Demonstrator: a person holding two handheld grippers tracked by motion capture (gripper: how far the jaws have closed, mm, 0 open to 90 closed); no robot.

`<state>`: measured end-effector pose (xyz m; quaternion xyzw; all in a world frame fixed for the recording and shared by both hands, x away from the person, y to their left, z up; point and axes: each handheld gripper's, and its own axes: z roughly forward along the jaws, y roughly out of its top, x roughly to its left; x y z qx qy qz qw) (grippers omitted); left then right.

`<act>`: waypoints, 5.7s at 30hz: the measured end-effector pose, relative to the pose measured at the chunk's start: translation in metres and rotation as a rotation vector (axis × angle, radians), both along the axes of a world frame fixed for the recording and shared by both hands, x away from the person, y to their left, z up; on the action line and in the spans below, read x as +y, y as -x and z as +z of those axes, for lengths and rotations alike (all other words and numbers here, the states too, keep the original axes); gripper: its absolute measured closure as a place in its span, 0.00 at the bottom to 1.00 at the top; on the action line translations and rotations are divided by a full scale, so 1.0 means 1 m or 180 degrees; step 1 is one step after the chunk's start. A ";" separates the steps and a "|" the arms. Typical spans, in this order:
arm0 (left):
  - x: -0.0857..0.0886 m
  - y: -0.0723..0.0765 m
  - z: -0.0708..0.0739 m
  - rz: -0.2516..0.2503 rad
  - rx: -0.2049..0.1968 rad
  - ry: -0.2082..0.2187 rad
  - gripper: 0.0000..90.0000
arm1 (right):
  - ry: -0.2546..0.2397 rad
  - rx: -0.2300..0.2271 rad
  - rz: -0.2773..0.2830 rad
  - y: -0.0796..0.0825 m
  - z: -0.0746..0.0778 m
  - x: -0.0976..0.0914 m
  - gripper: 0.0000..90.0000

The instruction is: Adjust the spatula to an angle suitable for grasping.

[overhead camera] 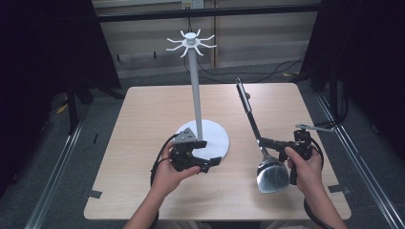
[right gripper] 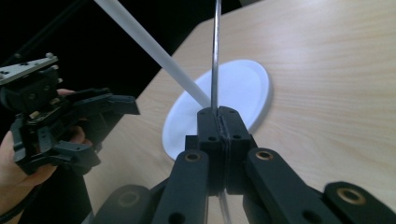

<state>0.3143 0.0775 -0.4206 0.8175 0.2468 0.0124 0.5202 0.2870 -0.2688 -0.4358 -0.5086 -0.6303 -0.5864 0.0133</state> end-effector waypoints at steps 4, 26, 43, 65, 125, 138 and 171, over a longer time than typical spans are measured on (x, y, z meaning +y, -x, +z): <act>-0.015 -0.002 0.007 -0.0037 0.0010 0.0121 0.20 | 0.0010 -0.0049 0.0033 0.003 0.003 0.000 0.99; -0.059 -0.020 0.037 -0.0013 -0.0014 0.0433 0.35 | -0.0013 -0.0315 0.0344 0.011 0.009 0.014 0.99; -0.064 -0.030 0.040 -0.0113 0.0084 0.0617 0.68 | -0.0032 -0.0535 0.0654 0.013 0.015 0.033 0.99; -0.052 -0.021 0.068 -0.0317 -0.0043 0.0673 0.87 | 0.0256 -0.0890 0.0904 0.006 0.032 0.060 0.98; 0.008 -0.022 0.108 -0.0144 -0.0252 0.0734 0.98 | 0.0784 -0.1169 0.1072 -0.015 0.068 0.138 0.86; 0.017 -0.015 0.104 -0.0097 -0.0306 0.0807 0.98 | 0.0823 -0.1199 0.1130 -0.013 0.068 0.146 0.86; 0.028 -0.033 0.093 0.0107 -0.0362 0.0722 0.96 | 0.0849 -0.1082 0.0942 -0.029 0.055 0.148 0.79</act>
